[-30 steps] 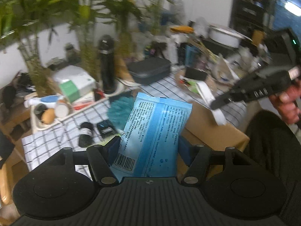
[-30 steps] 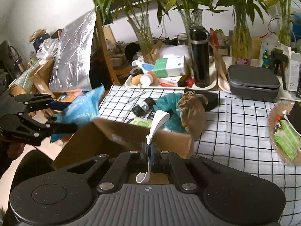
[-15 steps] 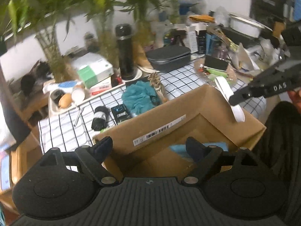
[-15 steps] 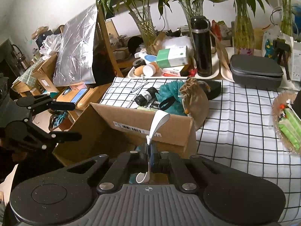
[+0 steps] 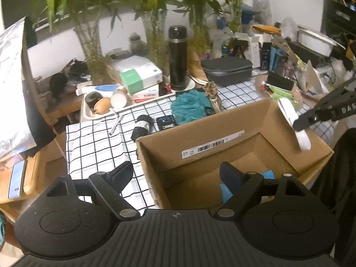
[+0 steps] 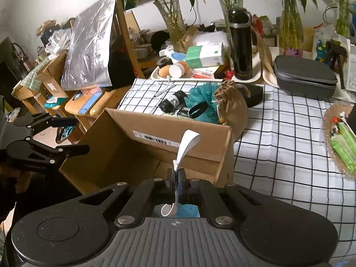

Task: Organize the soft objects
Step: 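Lower the white cable into the box and open the right gripper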

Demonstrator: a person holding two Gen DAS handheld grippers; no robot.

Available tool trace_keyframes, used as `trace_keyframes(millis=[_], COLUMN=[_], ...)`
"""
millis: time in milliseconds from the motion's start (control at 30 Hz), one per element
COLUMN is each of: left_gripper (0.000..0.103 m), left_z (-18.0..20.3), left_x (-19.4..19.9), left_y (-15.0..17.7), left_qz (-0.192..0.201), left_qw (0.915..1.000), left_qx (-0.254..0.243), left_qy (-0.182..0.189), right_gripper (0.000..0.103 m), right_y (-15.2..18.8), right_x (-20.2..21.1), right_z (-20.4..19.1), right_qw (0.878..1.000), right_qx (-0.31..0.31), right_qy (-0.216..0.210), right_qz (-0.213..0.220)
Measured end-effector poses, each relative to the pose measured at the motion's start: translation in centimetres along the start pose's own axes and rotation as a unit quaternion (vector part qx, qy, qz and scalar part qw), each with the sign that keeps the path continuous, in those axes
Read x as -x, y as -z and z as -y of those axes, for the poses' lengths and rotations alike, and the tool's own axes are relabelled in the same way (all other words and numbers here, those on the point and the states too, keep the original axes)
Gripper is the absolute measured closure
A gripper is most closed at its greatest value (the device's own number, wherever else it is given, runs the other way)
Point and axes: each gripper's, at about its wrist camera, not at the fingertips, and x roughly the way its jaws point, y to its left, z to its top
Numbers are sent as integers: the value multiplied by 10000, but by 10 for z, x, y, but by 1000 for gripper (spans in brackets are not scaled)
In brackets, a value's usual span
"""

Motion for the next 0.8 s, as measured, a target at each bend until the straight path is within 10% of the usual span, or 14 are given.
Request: trace_keyframes(millis=[433, 567, 800], left_gripper=[17, 17, 17], left_z=[-20, -23, -26], left_x=[1, 5, 13], left_y=[9, 11, 7], left_qz=[-32, -20, 80], left_qw=[9985, 9979, 9973], left_qx=[522, 639, 699], left_qy=[-137, -106, -194], right_gripper=[94, 9, 0], right_y=[-10, -10, -13], right_x=[-37, -35, -22], right_z=[-18, -22, -35], right_qw=[9972, 9982, 9983], right_qx=[13, 45, 405], right_qy=[243, 212, 333], right_qz=[-713, -557, -253])
